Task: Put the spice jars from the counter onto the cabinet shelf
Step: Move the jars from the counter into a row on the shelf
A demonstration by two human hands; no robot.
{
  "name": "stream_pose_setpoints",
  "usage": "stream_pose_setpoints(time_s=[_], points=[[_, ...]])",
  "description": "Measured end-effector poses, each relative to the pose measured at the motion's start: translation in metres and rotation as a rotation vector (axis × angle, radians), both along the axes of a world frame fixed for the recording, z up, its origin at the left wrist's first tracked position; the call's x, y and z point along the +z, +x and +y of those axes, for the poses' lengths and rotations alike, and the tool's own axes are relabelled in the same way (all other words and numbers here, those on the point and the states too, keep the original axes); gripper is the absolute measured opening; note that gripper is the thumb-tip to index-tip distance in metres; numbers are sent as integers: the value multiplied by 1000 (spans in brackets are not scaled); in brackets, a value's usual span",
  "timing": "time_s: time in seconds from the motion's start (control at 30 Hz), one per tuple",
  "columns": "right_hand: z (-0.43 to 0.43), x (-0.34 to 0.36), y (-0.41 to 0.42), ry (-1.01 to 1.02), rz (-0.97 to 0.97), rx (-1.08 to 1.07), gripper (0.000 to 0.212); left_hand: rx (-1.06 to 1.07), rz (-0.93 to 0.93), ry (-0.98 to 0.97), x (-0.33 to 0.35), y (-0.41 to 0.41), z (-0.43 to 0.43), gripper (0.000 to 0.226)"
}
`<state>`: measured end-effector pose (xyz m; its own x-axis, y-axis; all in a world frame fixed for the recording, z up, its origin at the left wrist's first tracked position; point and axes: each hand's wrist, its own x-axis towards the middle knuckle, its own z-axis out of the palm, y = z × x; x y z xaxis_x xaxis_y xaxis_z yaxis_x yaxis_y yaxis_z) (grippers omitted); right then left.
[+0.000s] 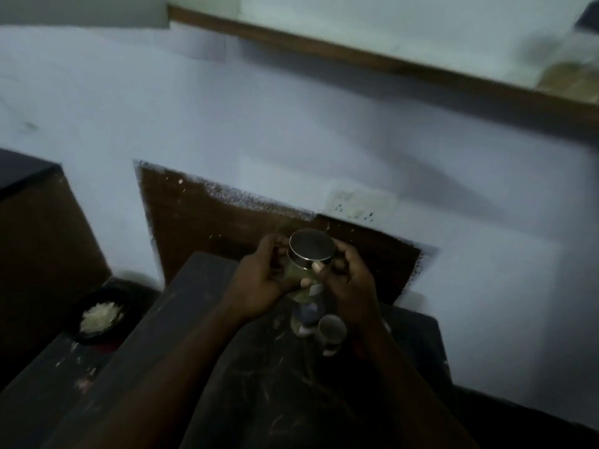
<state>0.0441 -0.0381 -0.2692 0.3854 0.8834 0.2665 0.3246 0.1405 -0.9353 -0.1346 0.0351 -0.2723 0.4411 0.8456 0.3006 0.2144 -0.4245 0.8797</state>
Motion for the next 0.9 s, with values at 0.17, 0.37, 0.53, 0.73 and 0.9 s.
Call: stream_pose_setpoints(time_s=[0.17,0.37,0.53,0.73,0.9], points=[[-7,107,55,252,-211,-125,60,-26,-167,266,105,72,3,64],[-17,231,120,515,-286,-351,63,28,-318,481,223,159,-2,64],[-6,305,166,527,-359,-417,48,103,-293,557,296,215,8,65],[29,333,236,377,-429,-417,47,128,-25,589,319,279,38,81],[46,316,263,282,-572,-449,51,215,139,649,305,314,52,92]])
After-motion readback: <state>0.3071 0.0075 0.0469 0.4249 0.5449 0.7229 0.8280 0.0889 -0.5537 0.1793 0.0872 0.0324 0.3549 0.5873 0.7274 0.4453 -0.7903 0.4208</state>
